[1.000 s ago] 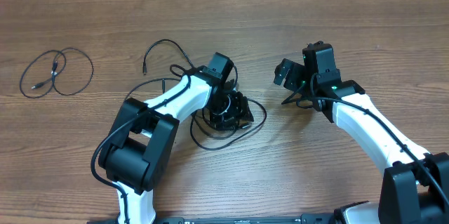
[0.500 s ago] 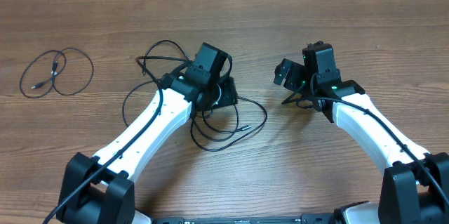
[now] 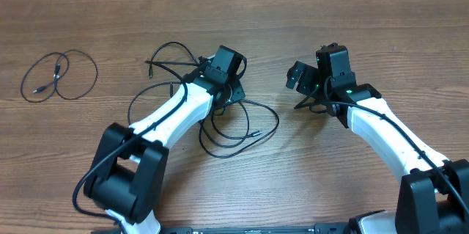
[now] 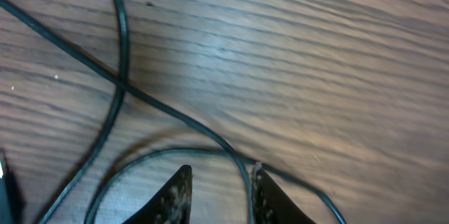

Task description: Untangle cables

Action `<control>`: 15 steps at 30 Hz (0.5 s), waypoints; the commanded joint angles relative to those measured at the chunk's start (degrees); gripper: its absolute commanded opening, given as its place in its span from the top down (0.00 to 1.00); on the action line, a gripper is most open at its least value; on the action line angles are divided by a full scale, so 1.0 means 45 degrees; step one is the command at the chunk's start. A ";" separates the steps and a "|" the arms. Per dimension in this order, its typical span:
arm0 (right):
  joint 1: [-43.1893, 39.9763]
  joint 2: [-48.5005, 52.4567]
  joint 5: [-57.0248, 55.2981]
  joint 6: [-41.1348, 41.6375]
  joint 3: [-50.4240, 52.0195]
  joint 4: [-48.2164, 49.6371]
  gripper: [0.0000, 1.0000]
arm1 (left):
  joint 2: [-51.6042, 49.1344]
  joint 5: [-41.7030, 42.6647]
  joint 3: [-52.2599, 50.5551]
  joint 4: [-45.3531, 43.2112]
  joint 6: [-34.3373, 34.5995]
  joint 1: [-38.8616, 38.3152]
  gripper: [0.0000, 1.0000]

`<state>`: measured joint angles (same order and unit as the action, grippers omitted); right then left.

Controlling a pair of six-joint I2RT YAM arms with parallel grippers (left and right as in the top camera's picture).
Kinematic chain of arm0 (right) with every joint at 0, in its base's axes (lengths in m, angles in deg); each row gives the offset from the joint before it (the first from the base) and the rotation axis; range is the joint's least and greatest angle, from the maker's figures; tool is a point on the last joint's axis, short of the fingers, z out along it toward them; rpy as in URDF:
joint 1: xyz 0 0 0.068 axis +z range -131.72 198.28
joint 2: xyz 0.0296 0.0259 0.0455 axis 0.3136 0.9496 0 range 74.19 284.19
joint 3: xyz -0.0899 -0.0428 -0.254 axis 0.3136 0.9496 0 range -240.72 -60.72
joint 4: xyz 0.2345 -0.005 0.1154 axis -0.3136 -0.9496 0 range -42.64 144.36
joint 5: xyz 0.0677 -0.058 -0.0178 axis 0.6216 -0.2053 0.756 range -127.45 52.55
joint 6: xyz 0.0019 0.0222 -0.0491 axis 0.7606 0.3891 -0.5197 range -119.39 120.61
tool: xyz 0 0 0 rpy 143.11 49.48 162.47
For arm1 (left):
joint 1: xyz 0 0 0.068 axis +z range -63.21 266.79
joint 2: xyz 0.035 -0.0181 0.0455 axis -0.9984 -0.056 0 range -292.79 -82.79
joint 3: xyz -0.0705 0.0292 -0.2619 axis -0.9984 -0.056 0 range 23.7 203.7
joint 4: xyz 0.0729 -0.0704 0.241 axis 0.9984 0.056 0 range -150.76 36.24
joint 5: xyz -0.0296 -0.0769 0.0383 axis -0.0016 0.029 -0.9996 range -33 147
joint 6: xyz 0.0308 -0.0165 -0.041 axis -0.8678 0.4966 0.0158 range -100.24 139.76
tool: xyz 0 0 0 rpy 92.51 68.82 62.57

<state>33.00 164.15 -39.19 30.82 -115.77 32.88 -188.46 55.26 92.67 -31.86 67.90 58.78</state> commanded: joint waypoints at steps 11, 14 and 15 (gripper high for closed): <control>0.0034 -0.0010 -0.0121 0.0029 -0.0015 0.0073 0.00 | -0.0831 -0.0282 0.0039 -0.0719 0.0753 0.0719 0.65; 0.0034 -0.0010 -0.0121 0.0029 -0.0015 0.0078 0.00 | -0.0831 -0.0267 0.0039 -0.0709 0.0797 0.0651 0.67; 0.0034 -0.0010 -0.0121 0.0029 -0.0015 0.0078 0.00 | -0.0831 -0.0272 0.0039 -0.0709 0.0797 0.0631 0.67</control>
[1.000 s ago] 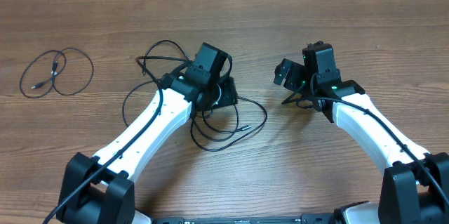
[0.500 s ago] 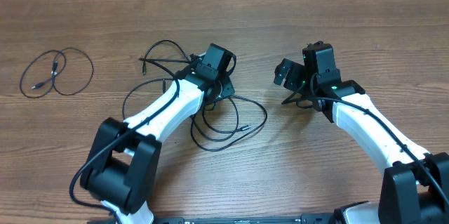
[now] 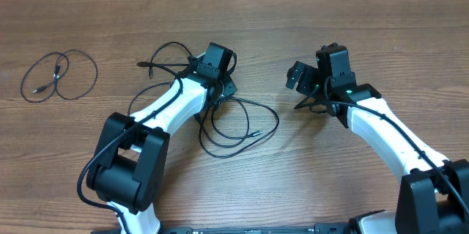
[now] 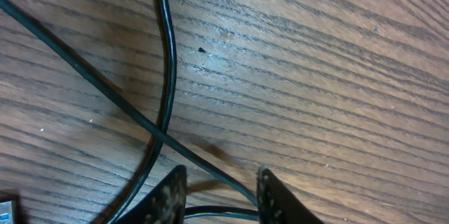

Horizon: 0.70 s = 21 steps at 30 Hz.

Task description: Untangle cables

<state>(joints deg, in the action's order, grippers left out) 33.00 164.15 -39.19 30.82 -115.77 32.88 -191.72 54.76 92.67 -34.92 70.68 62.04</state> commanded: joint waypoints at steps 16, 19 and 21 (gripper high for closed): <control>0.0034 -0.0010 -0.0121 0.0029 -0.0015 0.0073 0.00 | -0.0136 -0.0267 -0.0151 -0.0078 0.0520 -0.0374 0.67; 0.0034 -0.0010 -0.0121 0.0029 -0.0015 0.0073 0.00 | -0.0374 -0.0296 -0.0160 -0.0102 0.0772 -0.0374 0.66; 0.0034 -0.0010 -0.0121 0.0029 -0.0015 0.0078 0.00 | -0.0685 -0.0287 -0.0160 -0.0165 0.0937 -0.0374 0.66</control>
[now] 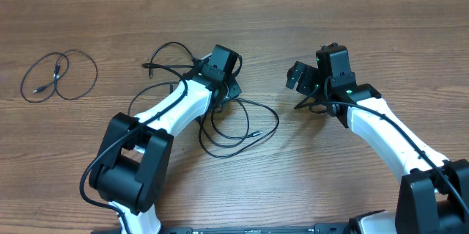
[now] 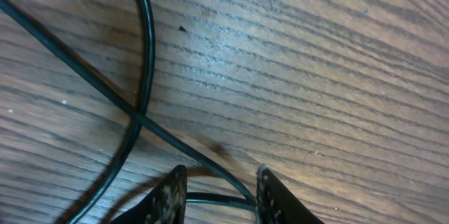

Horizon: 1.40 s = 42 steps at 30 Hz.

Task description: Untangle cables

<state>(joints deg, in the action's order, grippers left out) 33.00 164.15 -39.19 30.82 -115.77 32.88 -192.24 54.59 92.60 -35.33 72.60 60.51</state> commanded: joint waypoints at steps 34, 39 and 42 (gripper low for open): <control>0.0034 -0.0010 -0.0121 0.0029 -0.0015 0.0073 0.00 | -0.1753 -0.0121 -0.0146 0.0398 0.0544 0.0049 0.96; 0.0034 -0.0010 -0.0121 0.0029 -0.0015 0.0073 0.00 | -0.1753 0.0151 -0.0146 0.0398 0.0549 0.0049 0.95; 0.0034 -0.0010 -0.0121 0.0029 -0.0015 0.0073 0.00 | -0.1753 0.0457 -0.0146 0.0389 0.0549 0.0049 0.89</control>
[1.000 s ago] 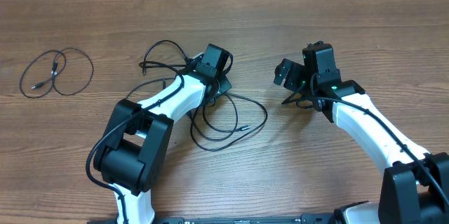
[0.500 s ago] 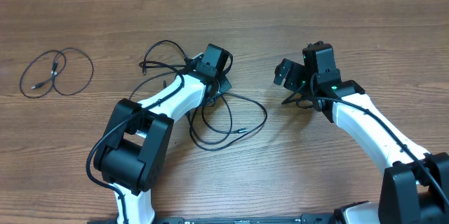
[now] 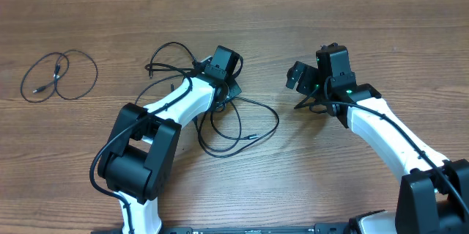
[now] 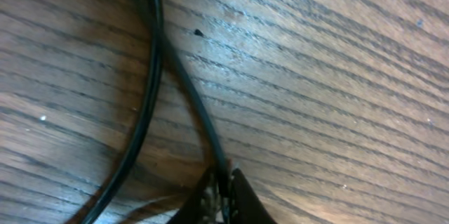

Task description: Untangle cables

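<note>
A tangle of black cables (image 3: pixel 220 120) lies mid-table, its loops spreading from the left arm toward the right. My left gripper (image 4: pixel 223 185) is low on the wood and shut on a thin black cable (image 4: pixel 200 115) that runs up and to the left from the jaws. A thicker black cable (image 4: pixel 149 76) crosses beside it. From overhead the left gripper (image 3: pixel 222 87) sits at the top of the tangle, its fingers hidden under the wrist. My right gripper (image 3: pixel 311 104) hovers to the right of the tangle, open and holding nothing.
A separate small coiled black cable (image 3: pixel 58 76) lies at the far left of the wooden table (image 3: pixel 381 36). A cable end with a plug (image 3: pixel 151 65) sticks out at the tangle's upper left.
The left jaws, which stood open astride the thin cable, are now shut on it. The left arm's base link has turned a little. The right arm has not moved.
The left gripper stood open over a cable loop at the top of the tangle. It then sat slightly further left, still open, then a bit right with the thin cable between its fingers. Now it is shut on that cable. The right arm stayed still throughout.
</note>
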Action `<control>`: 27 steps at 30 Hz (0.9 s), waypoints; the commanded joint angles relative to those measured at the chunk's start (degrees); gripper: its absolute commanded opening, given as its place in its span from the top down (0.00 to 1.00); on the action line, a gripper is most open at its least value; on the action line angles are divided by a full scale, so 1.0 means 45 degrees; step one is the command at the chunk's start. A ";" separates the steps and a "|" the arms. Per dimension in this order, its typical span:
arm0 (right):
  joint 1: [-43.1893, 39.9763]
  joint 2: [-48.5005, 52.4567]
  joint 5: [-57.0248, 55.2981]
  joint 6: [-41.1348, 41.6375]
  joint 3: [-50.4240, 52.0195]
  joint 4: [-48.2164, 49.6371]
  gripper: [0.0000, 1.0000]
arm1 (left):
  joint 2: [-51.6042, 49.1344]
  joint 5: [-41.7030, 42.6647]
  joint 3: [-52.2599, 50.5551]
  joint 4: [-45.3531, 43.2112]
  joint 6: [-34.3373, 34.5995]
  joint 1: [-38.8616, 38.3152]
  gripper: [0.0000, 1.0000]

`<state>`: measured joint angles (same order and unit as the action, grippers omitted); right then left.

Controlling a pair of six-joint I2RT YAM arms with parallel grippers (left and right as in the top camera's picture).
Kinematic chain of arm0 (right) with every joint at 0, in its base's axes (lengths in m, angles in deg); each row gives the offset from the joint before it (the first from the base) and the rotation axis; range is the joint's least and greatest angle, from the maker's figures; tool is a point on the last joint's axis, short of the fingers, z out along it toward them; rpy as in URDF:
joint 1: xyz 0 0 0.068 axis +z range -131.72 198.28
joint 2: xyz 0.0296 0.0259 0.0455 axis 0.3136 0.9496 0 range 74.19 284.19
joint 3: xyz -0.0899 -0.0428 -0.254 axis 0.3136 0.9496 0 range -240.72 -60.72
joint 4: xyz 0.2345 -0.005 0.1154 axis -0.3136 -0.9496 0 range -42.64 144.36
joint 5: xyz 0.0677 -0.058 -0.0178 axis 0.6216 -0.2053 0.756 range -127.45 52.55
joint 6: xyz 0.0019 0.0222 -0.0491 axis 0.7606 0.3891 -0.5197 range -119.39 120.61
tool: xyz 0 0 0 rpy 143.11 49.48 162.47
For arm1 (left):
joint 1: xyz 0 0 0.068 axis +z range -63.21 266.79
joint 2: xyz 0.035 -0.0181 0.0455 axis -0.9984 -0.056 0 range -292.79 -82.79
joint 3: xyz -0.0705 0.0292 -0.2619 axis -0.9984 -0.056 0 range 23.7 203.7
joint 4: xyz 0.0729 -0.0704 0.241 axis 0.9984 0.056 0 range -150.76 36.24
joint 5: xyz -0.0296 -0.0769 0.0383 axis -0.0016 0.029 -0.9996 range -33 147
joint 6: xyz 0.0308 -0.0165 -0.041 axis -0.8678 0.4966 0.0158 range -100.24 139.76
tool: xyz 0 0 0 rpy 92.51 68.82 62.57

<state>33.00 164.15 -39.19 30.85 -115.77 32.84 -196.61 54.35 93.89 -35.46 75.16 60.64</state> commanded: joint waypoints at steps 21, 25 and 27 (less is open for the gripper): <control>0.0034 -0.0010 -0.0121 0.0024 -0.0015 0.0087 0.00 | -0.0782 0.0597 -0.0432 0.0427 0.0083 0.0019 0.96; 0.0034 -0.0010 -0.0121 0.0024 -0.0015 0.0083 0.00 | -0.0782 0.0602 -0.0432 0.0573 0.0087 0.0019 0.96; 0.0034 -0.0010 -0.0121 0.0024 -0.0015 0.0083 0.00 | -0.0724 0.0651 -0.0379 0.0826 0.0092 0.0024 0.96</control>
<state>33.02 164.15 -39.19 30.82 -115.77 32.86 -196.61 55.53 94.09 -34.70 75.33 60.64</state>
